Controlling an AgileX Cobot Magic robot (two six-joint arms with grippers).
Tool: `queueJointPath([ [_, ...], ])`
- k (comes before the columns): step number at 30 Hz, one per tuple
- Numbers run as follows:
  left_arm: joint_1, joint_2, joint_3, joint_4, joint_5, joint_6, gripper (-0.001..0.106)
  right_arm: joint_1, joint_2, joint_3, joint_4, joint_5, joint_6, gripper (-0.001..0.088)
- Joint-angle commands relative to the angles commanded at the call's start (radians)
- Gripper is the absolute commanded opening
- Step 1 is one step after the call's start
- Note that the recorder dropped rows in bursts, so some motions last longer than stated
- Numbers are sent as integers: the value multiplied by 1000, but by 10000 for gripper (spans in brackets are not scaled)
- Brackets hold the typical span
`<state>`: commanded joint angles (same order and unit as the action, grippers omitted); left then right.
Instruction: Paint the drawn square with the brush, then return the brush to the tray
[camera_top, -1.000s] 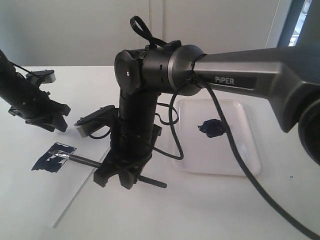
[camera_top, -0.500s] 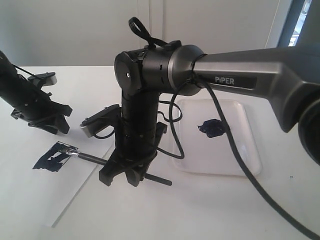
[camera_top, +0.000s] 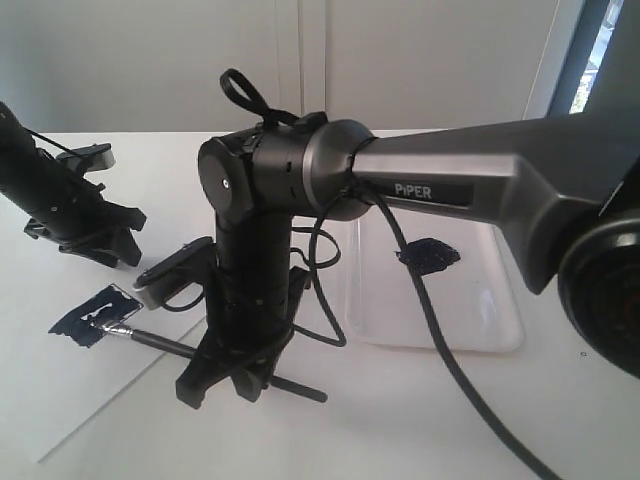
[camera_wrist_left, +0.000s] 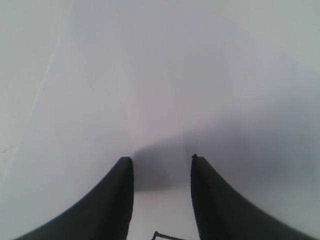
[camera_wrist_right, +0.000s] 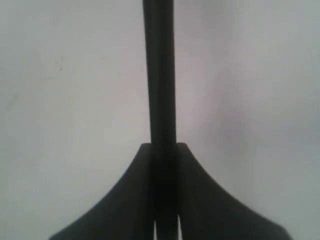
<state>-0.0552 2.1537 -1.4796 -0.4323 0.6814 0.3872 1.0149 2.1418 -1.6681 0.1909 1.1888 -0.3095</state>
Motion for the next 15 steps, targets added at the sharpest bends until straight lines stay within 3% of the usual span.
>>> queueJointPath([
  [15,4,-50,0,0,-12,0,439,1,-58,0,-9,-139,52,0],
])
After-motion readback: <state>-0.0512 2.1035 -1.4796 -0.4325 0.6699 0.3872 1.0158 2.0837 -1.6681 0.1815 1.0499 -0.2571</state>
